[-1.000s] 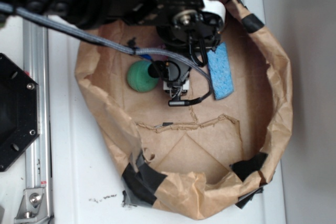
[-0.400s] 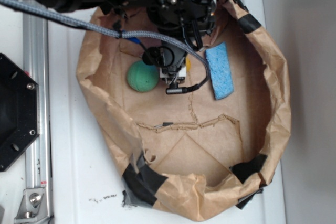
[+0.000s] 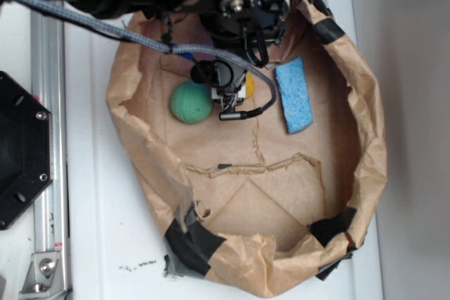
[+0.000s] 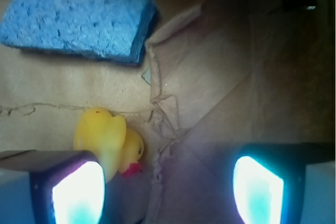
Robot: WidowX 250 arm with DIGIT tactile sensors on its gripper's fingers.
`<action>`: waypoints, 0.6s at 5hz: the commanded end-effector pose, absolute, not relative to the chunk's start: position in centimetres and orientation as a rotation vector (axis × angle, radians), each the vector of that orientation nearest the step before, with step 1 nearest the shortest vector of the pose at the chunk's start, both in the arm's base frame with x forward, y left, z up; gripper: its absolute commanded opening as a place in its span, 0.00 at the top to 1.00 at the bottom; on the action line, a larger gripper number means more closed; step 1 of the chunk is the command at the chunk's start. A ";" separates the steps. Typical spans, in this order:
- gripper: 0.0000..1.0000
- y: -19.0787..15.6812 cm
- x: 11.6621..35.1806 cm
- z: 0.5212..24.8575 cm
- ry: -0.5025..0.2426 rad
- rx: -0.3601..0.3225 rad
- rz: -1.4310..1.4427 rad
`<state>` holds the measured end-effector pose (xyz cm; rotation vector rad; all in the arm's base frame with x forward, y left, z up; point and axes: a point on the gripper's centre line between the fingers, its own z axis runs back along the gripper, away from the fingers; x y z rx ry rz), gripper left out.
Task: Grab the yellow duck.
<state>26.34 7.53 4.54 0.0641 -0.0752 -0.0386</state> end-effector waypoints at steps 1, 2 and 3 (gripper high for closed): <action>0.00 7.3 27.4 3.9 -0.068 0.116 -0.058; 0.00 8.3 28.1 0.5 0.078 0.067 -0.047; 0.00 8.1 27.8 0.6 0.068 0.045 -0.067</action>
